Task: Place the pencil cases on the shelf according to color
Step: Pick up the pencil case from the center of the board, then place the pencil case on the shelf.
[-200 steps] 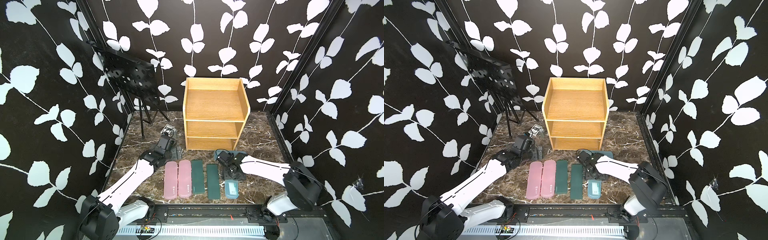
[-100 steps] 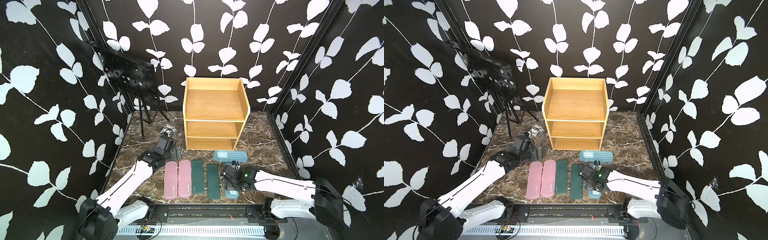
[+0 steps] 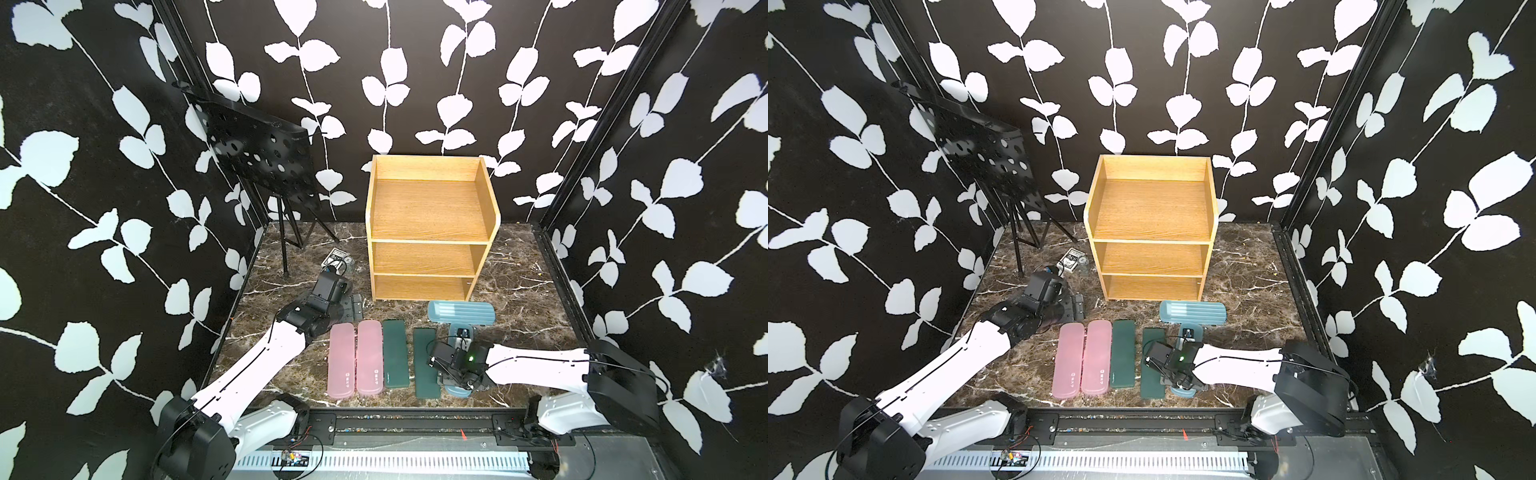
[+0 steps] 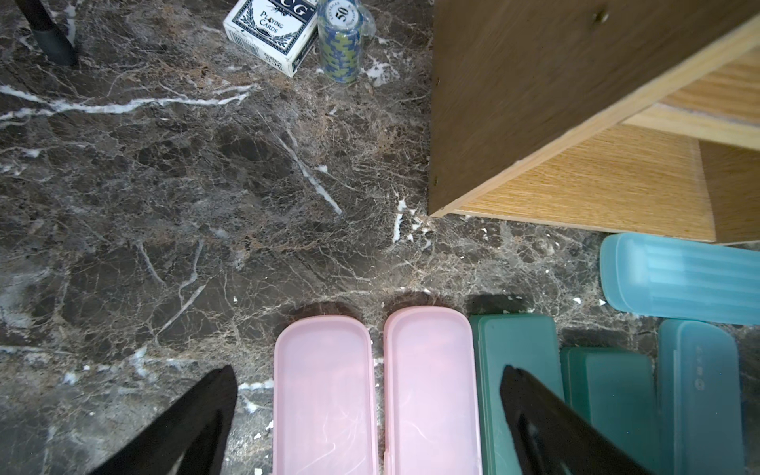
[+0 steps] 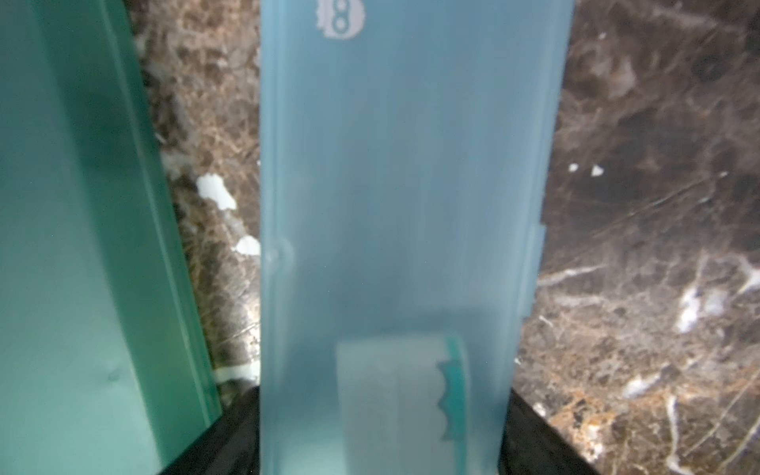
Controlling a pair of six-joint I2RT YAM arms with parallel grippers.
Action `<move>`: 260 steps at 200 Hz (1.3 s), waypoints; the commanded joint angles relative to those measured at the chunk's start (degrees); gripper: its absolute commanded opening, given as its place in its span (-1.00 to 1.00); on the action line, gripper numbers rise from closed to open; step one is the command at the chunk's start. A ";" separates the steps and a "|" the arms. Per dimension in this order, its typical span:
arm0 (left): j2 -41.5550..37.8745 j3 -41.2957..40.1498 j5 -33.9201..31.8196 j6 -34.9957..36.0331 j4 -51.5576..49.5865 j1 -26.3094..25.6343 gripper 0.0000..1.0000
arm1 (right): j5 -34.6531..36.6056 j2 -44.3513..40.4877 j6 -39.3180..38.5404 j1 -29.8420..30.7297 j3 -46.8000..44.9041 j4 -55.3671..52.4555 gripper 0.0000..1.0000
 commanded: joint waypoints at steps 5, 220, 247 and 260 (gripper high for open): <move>0.10 1.91 0.56 0.26 -0.73 -0.31 0.97 | 2.51 -2.50 2.73 1.84 -1.37 -7.65 0.37; -3.25 15.07 3.16 1.67 -7.81 -0.36 0.97 | 14.63 -14.12 -41.50 -4.46 56.67 -22.52 -0.04; -2.44 14.42 3.69 1.42 -6.44 -0.30 0.97 | 9.00 -7.97 -46.76 -13.41 63.95 -21.45 -0.01; -2.19 14.06 3.70 1.44 -5.96 -0.29 0.97 | 6.80 -3.89 -48.25 -16.84 68.26 -21.83 -0.01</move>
